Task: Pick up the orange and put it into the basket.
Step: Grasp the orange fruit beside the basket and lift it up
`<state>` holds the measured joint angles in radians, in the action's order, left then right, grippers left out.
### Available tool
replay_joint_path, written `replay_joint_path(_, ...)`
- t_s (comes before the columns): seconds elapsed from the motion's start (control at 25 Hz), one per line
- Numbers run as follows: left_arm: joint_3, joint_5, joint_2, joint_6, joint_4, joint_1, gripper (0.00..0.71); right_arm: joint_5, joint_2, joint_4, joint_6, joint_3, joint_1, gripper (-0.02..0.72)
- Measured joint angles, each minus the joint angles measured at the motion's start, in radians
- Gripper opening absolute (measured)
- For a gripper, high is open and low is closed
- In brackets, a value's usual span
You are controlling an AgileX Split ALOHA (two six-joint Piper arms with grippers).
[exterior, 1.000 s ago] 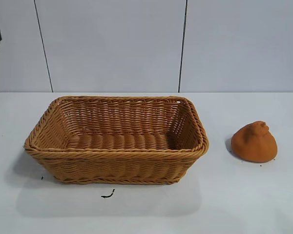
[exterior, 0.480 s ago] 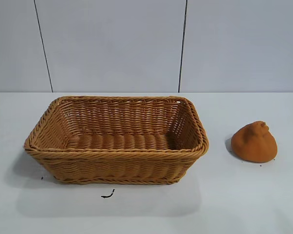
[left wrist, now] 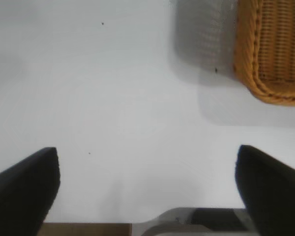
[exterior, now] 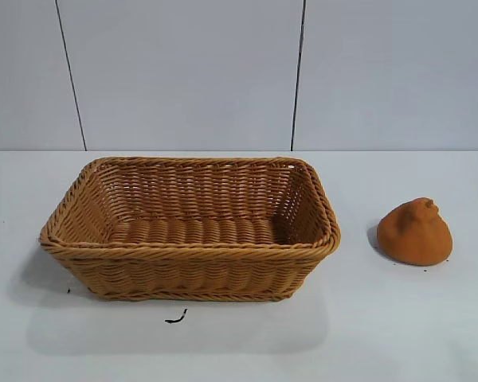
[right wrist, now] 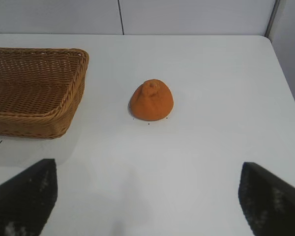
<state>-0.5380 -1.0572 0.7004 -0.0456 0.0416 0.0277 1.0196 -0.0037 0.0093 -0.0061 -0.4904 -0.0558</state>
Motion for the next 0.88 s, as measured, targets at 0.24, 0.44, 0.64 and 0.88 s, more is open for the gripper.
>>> replay_joint_path(0.24,0.03,-0.009,-0.276,0.006,-0.002,0.0,0.695,0.0,0.0,0.0,0.0,0.0,0.0,0.694)
replay_joint_path(0.44,0.035,-0.009,-0.476,0.006,0.0,0.0,0.695,0.0,0.0,0.0,0.0,0.0,0.0,0.694)
replay_joint_path(0.64,0.035,-0.01,-0.662,0.006,0.002,0.0,0.695,-0.009,0.0,-0.003,0.0,-0.005,0.0,0.694)
replay_joint_path(0.88,0.035,-0.011,-0.706,0.006,0.002,0.0,0.695,-0.058,0.078,-0.004,0.006,-0.071,0.0,0.694)
